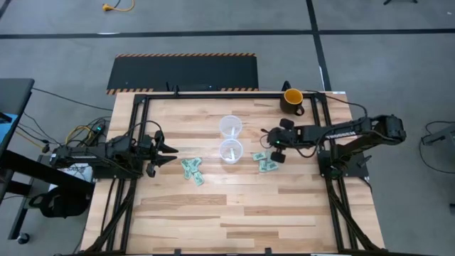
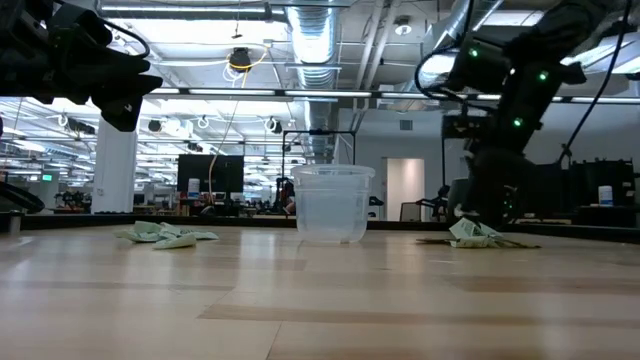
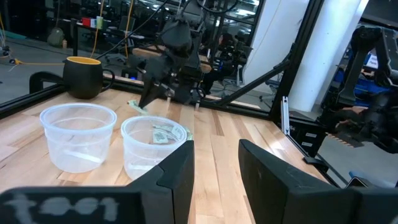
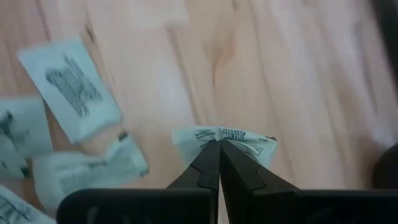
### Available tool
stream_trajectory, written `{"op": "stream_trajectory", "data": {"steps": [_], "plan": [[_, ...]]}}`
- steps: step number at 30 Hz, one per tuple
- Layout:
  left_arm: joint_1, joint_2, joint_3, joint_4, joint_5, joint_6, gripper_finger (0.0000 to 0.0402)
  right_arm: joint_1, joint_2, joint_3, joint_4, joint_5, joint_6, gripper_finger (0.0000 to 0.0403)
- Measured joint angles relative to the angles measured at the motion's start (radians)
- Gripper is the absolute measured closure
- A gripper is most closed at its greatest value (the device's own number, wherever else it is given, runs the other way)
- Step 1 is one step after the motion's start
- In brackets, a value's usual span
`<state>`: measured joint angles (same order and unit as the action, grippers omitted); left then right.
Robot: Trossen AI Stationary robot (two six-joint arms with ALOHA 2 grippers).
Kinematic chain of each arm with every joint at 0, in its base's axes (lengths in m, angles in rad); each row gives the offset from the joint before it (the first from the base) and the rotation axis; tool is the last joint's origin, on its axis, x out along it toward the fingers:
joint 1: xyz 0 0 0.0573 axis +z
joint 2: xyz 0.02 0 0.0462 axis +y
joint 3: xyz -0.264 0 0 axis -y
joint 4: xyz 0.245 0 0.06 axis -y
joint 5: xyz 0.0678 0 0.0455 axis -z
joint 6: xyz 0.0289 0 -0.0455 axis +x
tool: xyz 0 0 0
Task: Pick and place items into bin
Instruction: Put the green stevia packet into the top transparent bin
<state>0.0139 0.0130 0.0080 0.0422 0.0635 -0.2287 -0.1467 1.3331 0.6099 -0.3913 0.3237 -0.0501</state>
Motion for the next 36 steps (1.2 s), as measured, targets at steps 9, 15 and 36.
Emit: {"op": "stream_trajectory", "data": {"steps": [9, 15, 36], "plan": [[0.000, 0.000, 0.000, 0.000, 0.000, 0.000, 0.0288, 0.000, -0.001, 0.118, 0.015, 0.000, -0.078, 0.0402], [0.000, 0.000, 0.000, 0.000, 0.000, 0.000, 0.0288, 0.000, -0.002, 0.174, 0.092, -0.006, -0.156, 0.0402], [0.000, 0.000, 0.000, 0.000, 0.000, 0.000, 0.0287, -0.103, -0.002, 0.227, 0.416, -0.179, -0.246, 0.0403]]}}
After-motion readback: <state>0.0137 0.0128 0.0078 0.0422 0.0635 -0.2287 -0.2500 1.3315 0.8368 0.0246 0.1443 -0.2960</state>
